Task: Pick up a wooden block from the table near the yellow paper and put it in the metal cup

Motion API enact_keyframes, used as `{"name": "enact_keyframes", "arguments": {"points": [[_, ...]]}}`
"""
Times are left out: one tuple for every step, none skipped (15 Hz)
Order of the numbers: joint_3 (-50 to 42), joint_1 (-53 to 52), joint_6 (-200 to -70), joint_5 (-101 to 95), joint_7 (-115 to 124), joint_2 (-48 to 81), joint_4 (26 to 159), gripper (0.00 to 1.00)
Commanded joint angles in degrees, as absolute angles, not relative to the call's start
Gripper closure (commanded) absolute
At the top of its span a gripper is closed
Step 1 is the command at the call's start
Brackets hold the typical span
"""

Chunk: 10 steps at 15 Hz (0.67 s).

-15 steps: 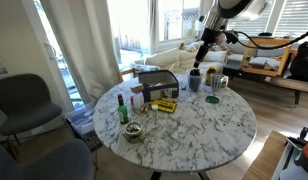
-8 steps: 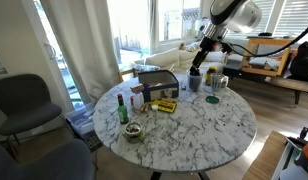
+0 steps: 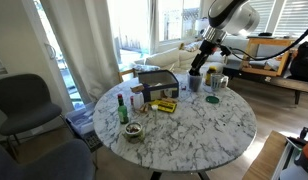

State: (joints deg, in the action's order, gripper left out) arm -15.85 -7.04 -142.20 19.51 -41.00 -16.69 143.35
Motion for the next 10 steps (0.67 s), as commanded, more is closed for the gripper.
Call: {"name": "enact_keyframes", "arguments": {"points": [[-16.2, -6.7, -145.8, 26.0, -45.2, -11.5, 145.2, 0.00], [-16.0, -6.4, -146.1, 27.4, -46.4, -10.1, 145.2, 0.00], [-15.7, -5.8, -144.8, 27.7, -46.8, -8.1, 144.4, 0.00], [-13.9, -4.6, -143.9, 25.7, -44.4, -11.6, 144.9, 0.00], [-13.7, -4.2, -143.9, 26.2, -45.0, -10.1, 144.8, 0.00], [-13.5, -3.9, -144.0, 26.5, -45.4, -9.0, 144.7, 0.00], [-13.4, -3.8, -144.0, 26.6, -45.4, -8.4, 144.5, 0.00], [-13.4, -3.7, -144.1, 26.6, -45.4, -8.2, 144.4, 0.00], [-13.4, -3.7, -144.1, 26.6, -45.4, -8.1, 144.3, 0.00], [-13.3, -4.4, -147.6, 29.1, -46.8, -7.2, 144.5, 0.00]]}}
